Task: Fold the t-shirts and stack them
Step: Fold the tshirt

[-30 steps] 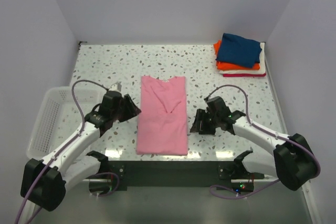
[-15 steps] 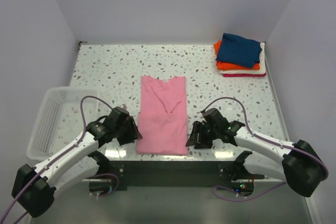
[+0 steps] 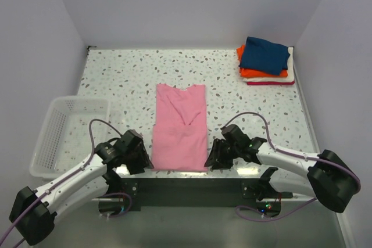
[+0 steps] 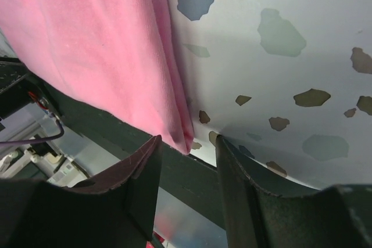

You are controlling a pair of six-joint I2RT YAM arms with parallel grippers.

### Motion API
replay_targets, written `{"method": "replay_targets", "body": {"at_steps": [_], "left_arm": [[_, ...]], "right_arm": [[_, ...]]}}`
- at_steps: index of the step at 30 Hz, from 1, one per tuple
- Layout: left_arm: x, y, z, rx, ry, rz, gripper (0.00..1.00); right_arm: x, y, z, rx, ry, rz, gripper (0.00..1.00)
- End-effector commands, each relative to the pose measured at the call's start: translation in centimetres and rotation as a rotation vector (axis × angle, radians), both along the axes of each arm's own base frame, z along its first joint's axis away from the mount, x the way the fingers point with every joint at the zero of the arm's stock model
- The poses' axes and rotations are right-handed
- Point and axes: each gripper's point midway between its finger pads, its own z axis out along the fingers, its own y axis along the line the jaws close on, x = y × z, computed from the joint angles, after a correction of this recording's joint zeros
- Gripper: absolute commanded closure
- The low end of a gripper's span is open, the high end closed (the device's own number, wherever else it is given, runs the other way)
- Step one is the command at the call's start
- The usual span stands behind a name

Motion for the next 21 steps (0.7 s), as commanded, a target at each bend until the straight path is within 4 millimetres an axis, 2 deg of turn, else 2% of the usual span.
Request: {"method": "replay_targets", "body": {"at_steps": [1, 6, 9, 16, 21], "left_arm": [[0.0, -1.1, 0.1, -0.051, 0.007, 0.006, 0.5], [-0.4, -1.0, -0.7, -0.038, 0.023, -0.006, 0.51], [0.0, -1.4, -0.6, -0.05, 0.014, -0.004, 0.51], [0.9, -2.3, 0.5, -0.093, -0.04, -0.008, 0.51], [0.6, -2.4, 0.3, -0.107, -0.034, -0.013, 0.48]], "right_arm": [[-0.1, 0.8, -0.1, 0.03, 0.015, -0.016, 0.55], [-0.5, 1.0, -0.7, 0.017, 0.025, -0.001, 0.56], [-0.6, 1.1, -1.0, 0.009, 0.031, -0.001, 0.57], [-0.7, 0.9, -1.4, -0.002, 0.033, -0.007, 0.62], [-0.6, 0.9, -1.5, -0.006, 0.032, -0.009, 0.73]]}}
